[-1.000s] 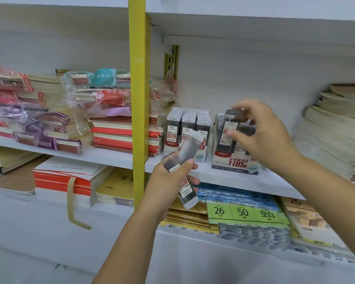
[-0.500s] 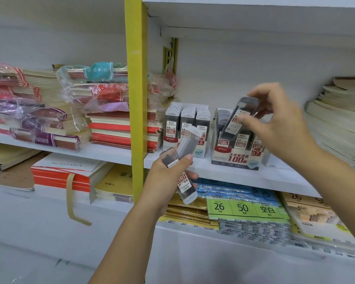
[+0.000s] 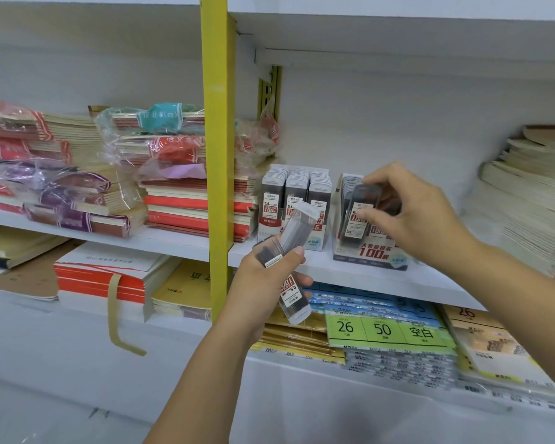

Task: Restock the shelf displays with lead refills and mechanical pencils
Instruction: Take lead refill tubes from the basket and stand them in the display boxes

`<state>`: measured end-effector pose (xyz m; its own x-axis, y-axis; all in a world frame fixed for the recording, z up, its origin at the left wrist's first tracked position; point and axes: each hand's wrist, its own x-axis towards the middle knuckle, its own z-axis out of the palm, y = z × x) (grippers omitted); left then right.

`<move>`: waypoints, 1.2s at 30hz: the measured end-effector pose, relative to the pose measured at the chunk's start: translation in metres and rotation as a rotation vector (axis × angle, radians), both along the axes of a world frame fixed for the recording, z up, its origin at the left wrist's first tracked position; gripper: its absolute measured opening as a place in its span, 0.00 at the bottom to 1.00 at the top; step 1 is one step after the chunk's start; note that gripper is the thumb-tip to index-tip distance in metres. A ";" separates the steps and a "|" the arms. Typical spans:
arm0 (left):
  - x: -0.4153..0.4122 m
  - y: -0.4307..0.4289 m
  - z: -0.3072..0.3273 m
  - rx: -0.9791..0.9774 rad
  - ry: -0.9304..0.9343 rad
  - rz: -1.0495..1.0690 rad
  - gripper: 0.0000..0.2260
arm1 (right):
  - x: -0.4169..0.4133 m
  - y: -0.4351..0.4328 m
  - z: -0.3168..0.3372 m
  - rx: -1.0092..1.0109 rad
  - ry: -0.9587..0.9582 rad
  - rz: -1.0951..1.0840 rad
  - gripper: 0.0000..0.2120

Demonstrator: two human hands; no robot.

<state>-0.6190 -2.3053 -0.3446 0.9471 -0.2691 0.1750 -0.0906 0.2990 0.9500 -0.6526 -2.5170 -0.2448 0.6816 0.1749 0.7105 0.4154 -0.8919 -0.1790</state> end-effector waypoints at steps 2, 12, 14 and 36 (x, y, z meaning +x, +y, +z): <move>0.000 0.000 0.001 -0.006 -0.006 0.002 0.07 | -0.001 -0.003 0.005 0.066 -0.063 0.029 0.17; -0.001 -0.011 0.003 -0.029 -0.044 -0.049 0.08 | -0.007 0.001 0.025 -0.083 -0.171 0.049 0.14; -0.001 -0.013 0.003 -0.029 -0.041 -0.052 0.09 | -0.004 -0.001 0.021 -0.083 -0.151 0.041 0.14; 0.014 -0.063 0.040 0.147 -0.306 0.038 0.11 | -0.010 -0.045 0.028 0.068 -0.146 0.140 0.18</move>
